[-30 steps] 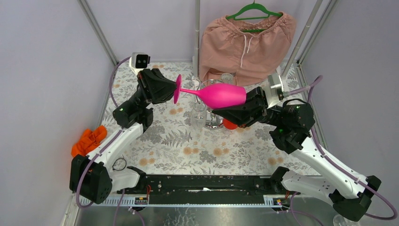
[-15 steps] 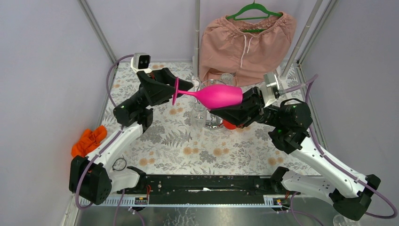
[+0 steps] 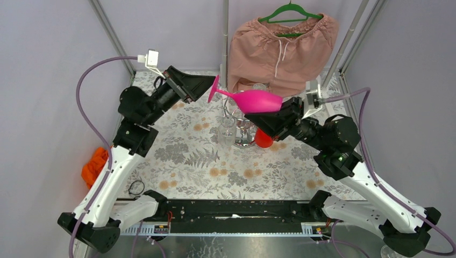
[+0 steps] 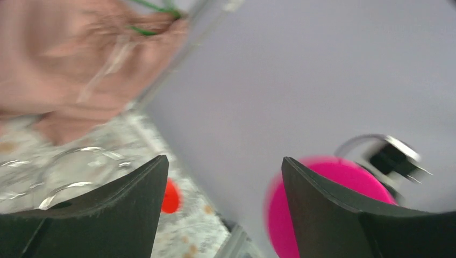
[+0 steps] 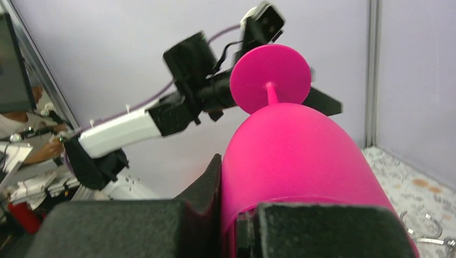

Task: Take the wine glass off the wine glass rack

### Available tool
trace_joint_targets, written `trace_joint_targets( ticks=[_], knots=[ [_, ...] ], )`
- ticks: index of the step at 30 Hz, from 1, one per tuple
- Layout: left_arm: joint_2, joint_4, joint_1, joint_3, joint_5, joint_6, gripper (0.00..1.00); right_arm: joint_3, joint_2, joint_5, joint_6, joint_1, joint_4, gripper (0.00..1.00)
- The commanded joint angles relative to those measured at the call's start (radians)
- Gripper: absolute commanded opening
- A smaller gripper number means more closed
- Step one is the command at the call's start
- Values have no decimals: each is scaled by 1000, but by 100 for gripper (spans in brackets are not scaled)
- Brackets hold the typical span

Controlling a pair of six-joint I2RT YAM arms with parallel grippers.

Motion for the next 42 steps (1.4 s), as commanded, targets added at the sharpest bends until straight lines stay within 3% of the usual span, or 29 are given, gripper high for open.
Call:
trace_joint_targets(
  ticks=[1,6,11,17,30,42],
  knots=[
    [41,-456,-1,36,-315,222,83,-2,-26,-31,-17,18,-104,0],
    [55,-617,-1,46,-529,259,83,9,-53,29,-33,18,-184,0],
    [49,-684,0,43,-642,266,83,81,-37,79,-43,18,-321,0],
    [54,-835,-1,134,-790,292,83,257,66,195,-49,18,-617,0],
    [23,-980,-1,219,-950,325,84,493,325,247,-20,36,-827,0],
    [48,-1044,47,279,-1039,329,86,765,581,403,-131,278,-994,0]
  ],
)
